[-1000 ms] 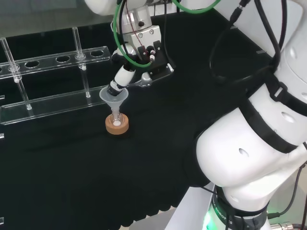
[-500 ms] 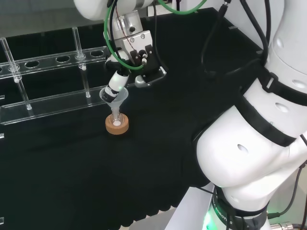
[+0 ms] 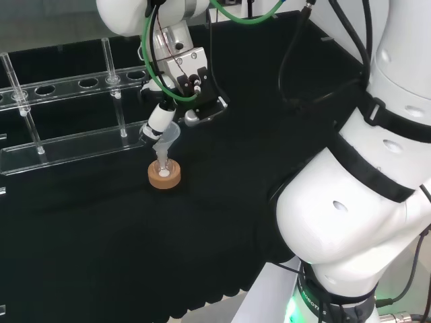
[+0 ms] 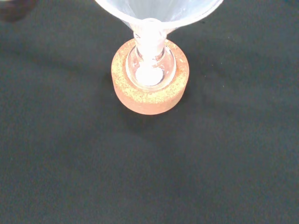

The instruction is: Remove the funnel from the round-bottom flask.

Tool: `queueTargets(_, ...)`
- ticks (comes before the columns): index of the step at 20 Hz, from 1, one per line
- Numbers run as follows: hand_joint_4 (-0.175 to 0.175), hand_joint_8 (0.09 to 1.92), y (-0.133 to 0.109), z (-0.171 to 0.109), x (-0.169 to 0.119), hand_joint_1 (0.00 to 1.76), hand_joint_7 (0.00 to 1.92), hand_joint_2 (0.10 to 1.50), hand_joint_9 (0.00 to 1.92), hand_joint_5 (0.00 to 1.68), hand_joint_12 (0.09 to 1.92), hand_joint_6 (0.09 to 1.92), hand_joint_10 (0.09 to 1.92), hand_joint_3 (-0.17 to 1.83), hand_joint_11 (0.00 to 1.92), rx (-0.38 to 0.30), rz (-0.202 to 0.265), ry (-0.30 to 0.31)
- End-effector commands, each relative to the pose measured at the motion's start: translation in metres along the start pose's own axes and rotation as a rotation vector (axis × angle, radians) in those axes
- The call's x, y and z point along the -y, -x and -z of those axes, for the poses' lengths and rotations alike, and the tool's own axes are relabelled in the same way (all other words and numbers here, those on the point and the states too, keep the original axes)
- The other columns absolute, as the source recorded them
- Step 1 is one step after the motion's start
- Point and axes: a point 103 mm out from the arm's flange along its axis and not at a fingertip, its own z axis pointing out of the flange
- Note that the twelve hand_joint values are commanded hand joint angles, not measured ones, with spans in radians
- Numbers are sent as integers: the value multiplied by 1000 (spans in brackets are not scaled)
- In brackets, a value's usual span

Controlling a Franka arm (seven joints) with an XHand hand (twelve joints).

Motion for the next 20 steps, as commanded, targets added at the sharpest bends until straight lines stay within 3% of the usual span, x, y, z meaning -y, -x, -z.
queueTargets(1, 0, 163, -4, -6, -8, 646, 0, 652, 0, 70, 1505, 87, 833, 274, 217, 13, 7, -17)
queueTargets(20, 8, 215, -5, -14, -23, 774, 0, 639, 4, 120, 1499, 87, 877, 308, 228, 49, 11, -37)
